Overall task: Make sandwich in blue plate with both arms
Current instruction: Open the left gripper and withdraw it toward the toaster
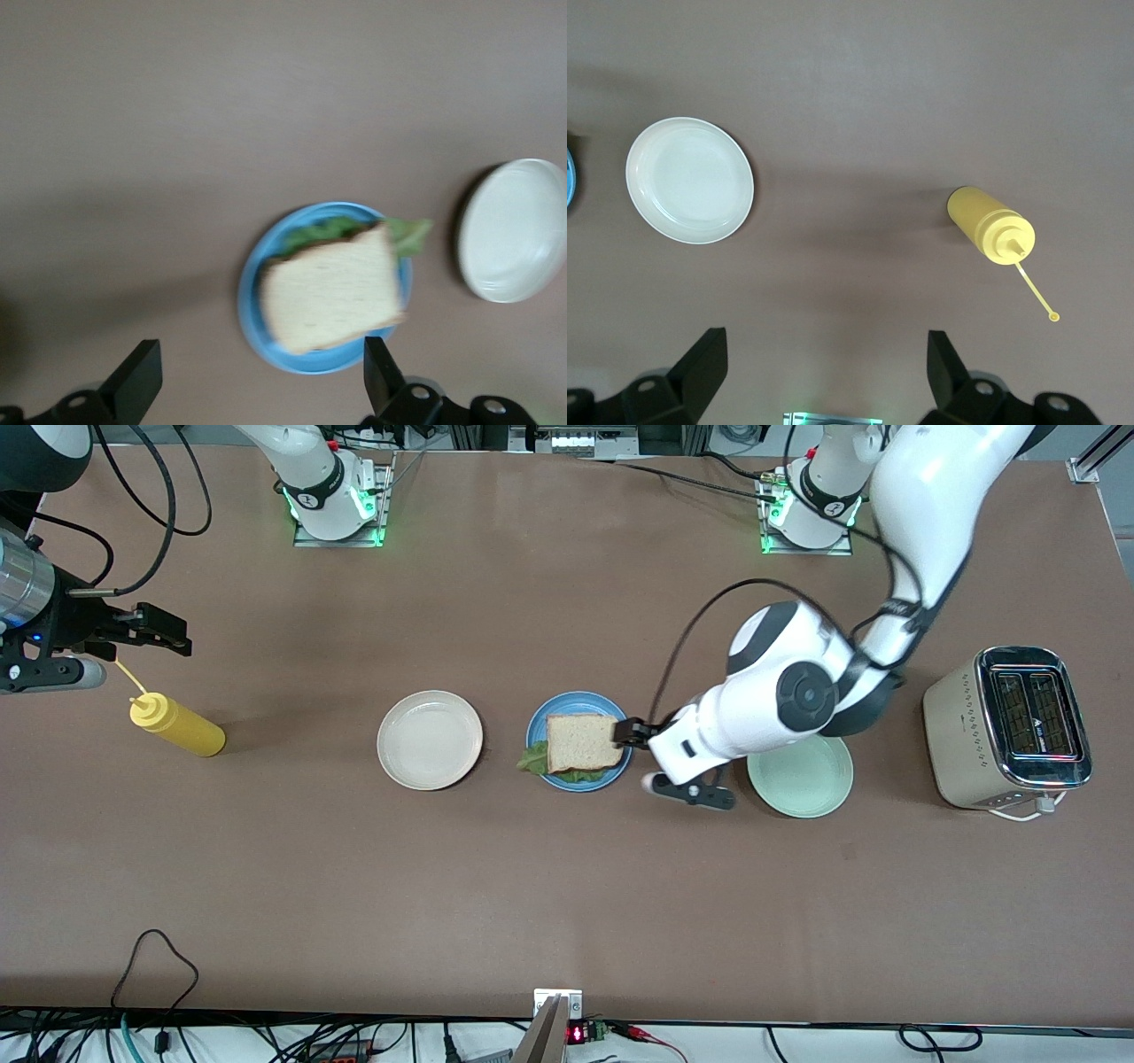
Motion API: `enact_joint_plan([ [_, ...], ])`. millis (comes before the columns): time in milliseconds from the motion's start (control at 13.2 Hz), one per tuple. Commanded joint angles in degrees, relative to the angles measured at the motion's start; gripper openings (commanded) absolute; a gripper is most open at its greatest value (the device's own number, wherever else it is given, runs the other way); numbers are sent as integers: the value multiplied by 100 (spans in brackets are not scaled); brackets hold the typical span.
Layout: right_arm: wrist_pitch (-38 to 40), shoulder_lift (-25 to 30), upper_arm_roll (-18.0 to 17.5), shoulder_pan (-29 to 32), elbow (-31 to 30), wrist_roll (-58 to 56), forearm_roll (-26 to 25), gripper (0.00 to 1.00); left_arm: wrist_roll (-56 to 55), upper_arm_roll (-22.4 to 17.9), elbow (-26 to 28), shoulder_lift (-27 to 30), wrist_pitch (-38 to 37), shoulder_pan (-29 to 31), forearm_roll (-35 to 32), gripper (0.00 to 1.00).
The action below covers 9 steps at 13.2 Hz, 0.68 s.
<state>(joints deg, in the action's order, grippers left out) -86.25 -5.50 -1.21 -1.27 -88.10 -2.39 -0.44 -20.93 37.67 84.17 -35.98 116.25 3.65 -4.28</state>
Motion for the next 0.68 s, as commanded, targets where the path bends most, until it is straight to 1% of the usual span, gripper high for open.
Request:
enact_joint_plan([
  [0, 29, 40, -20, 22, 12, 55, -35, 100, 71, -66, 118, 563, -637, 371, -782, 100],
  [76, 29, 31, -11, 22, 12, 55, -35, 100, 71, -67, 118, 713, -857, 547, -1081, 100],
  [152, 29, 40, -20, 22, 12, 55, -26, 100, 63, -58, 57, 819, -1094, 679, -1215, 100],
  [304, 37, 31, -11, 30, 12, 55, -18, 100, 45, -75, -302, 873, -1437, 934, -1181, 100],
  [380, 38, 31, -11, 31, 12, 55, -17, 100, 54, -319, -391, 995, -1448, 883, -1155, 100],
  [456, 38, 31, -11, 31, 12, 55, -17, 100, 88, -800, -418, 1179, -1465, 682, -1076, 100],
  [532, 38, 40, -11, 31, 12, 55, -17, 100, 106, -1266, -419, 1346, -1465, 472, -849, 100],
  [608, 38, 31, -11, 39, 12, 55, -17, 100, 124, -2002, -393, 1591, -1474, 182, -473, 100],
])
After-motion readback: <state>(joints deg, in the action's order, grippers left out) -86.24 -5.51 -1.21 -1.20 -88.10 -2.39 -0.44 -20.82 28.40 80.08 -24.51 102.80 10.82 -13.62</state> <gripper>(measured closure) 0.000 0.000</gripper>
